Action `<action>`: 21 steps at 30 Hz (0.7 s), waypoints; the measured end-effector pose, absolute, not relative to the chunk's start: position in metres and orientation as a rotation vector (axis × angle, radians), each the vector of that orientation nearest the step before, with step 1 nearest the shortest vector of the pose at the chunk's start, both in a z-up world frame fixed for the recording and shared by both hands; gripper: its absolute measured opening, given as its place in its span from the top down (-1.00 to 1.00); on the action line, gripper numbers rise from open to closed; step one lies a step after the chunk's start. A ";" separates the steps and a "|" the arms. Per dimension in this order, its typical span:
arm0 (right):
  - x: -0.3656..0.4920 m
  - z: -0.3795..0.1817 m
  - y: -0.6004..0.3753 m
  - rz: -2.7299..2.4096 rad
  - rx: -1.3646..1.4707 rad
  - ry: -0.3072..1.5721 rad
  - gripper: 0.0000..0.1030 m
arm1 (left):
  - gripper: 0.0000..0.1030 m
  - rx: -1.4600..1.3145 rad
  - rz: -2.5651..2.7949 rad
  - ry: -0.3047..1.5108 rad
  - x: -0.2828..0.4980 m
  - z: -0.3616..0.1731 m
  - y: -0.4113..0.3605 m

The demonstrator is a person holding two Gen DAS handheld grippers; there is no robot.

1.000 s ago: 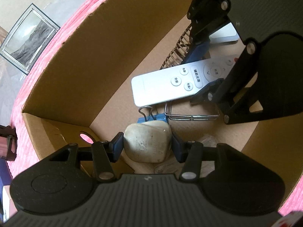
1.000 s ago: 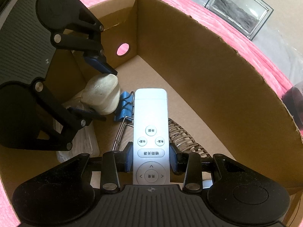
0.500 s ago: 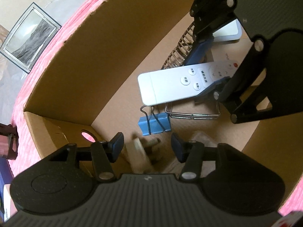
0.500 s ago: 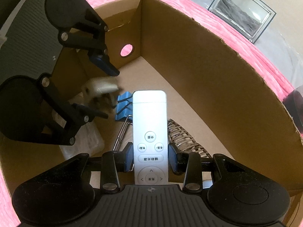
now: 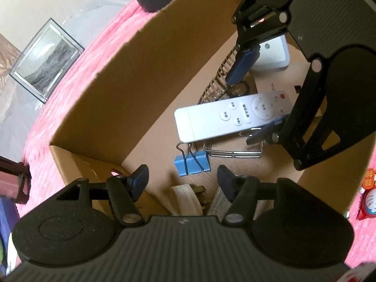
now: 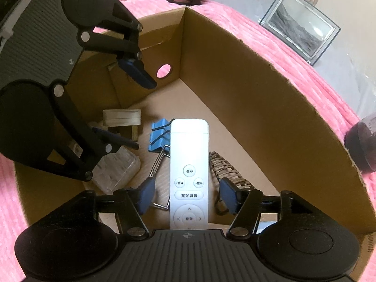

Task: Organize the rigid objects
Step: 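Open the left tool to drop the plug while the right tool releases the remote, then withdraw both tools from the box toward the pill bottle and red figure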

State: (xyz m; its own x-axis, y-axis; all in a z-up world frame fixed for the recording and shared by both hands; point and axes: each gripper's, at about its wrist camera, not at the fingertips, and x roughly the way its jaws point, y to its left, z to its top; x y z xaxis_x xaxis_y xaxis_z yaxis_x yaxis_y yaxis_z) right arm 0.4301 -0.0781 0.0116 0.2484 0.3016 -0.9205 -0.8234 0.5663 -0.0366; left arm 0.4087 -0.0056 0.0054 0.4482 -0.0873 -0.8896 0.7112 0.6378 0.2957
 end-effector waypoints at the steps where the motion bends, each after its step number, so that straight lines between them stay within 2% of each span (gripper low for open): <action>1: 0.430 0.013 -0.079 0.830 -0.596 1.054 -0.15 | -0.21 0.736 -0.552 0.985 0.406 0.008 -0.006; 5: 0.422 0.021 -0.083 0.823 -0.624 1.044 -0.17 | -0.37 0.739 -0.542 0.961 0.399 0.018 -0.004; 11: 0.410 0.037 -0.090 0.808 -0.642 1.025 -0.19 | -0.44 0.745 -0.532 0.919 0.386 0.037 -0.005; 12: 0.408 0.040 -0.091 0.805 -0.645 1.021 -0.20 | -0.51 0.743 -0.530 0.913 0.384 0.041 -0.004; 19: 0.389 0.061 -0.096 0.785 -0.686 0.979 -0.38 | -0.67 0.742 -0.509 0.857 0.366 0.067 -0.004; 21: 0.385 0.066 -0.098 0.774 -0.685 0.972 -0.42 | -0.77 0.740 -0.498 0.836 0.360 0.074 -0.003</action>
State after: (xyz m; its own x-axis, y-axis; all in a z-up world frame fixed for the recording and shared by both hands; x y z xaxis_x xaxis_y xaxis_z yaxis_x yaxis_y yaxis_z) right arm 0.3850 -0.0981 0.0664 0.3492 0.2588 -0.9006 -0.8198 0.5498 -0.1598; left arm 0.3602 -0.0029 0.0744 0.5826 -0.1096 -0.8054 0.6554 0.6493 0.3857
